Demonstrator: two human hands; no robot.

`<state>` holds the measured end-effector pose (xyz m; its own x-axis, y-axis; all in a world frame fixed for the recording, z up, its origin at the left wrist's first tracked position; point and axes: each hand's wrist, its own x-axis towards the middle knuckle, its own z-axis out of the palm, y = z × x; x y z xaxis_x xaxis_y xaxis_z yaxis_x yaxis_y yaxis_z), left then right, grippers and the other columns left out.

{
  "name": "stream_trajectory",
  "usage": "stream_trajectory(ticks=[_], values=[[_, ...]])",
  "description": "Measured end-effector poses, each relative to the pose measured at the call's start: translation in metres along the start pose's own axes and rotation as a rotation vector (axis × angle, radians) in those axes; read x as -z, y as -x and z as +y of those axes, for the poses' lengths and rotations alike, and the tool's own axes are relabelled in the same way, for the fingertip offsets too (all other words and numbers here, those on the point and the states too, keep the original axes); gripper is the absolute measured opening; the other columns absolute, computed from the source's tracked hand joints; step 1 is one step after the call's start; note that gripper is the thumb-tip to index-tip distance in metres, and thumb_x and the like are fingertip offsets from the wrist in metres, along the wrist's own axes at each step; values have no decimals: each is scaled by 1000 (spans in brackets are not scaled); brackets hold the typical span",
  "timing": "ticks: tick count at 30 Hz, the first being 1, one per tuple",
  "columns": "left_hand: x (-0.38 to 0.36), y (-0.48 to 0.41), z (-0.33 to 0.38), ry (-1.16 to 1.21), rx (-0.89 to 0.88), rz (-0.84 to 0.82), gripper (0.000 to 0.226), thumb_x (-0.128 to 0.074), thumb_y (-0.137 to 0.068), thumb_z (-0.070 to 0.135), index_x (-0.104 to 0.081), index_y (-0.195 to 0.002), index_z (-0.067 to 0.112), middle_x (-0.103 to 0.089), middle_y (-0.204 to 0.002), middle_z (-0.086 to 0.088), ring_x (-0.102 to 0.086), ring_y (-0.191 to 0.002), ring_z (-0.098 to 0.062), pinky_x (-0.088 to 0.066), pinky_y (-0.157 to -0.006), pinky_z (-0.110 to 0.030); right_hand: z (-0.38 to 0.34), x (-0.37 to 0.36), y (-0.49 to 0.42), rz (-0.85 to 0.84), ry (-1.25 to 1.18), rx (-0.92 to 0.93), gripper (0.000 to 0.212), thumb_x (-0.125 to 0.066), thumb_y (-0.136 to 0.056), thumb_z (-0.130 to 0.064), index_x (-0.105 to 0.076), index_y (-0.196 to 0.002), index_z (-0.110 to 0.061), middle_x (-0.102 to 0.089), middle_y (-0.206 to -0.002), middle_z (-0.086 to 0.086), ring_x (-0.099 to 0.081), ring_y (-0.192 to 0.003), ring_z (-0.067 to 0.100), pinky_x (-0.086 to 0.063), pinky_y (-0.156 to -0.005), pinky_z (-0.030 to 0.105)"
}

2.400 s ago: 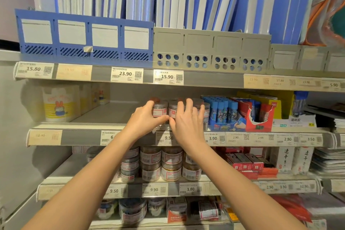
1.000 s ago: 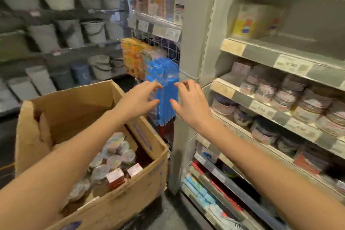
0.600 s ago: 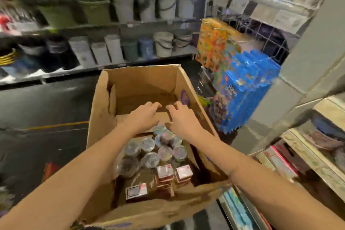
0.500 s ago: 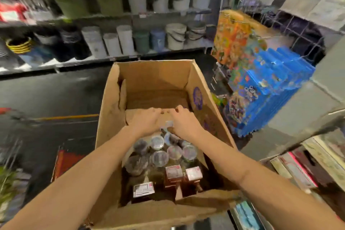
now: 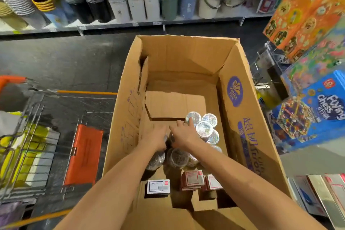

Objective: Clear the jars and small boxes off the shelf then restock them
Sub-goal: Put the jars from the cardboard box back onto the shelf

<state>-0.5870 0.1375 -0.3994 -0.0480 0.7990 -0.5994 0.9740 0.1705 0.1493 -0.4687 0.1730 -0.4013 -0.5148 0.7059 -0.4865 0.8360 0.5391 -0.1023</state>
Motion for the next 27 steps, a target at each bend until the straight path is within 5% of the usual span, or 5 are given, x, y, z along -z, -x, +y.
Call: stream_trajectory(ticks=[20, 27], values=[[-15, -11, 4, 72, 77, 86, 57, -69, -82, 17, -39, -130, 27, -39, -125, -11, -50, -112, -33, -50, -87, -39, -13, -22, -16, 161, 83, -35, 33, -56, -83, -30, -54, -111, -13, -63, -101, 13, -55, -105, 30, 3, -115, 55], [16, -9, 6, 29, 88, 151, 60, -70, -83, 22, -40, -134, 22, -38, -133, -13, -49, -116, -33, -49, -90, -38, -5, -7, -9, 184, 28, -25, 57, -62, -80, -54, -51, -122, -17, -58, -111, 13, -53, -111, 34, -4, -111, 62]])
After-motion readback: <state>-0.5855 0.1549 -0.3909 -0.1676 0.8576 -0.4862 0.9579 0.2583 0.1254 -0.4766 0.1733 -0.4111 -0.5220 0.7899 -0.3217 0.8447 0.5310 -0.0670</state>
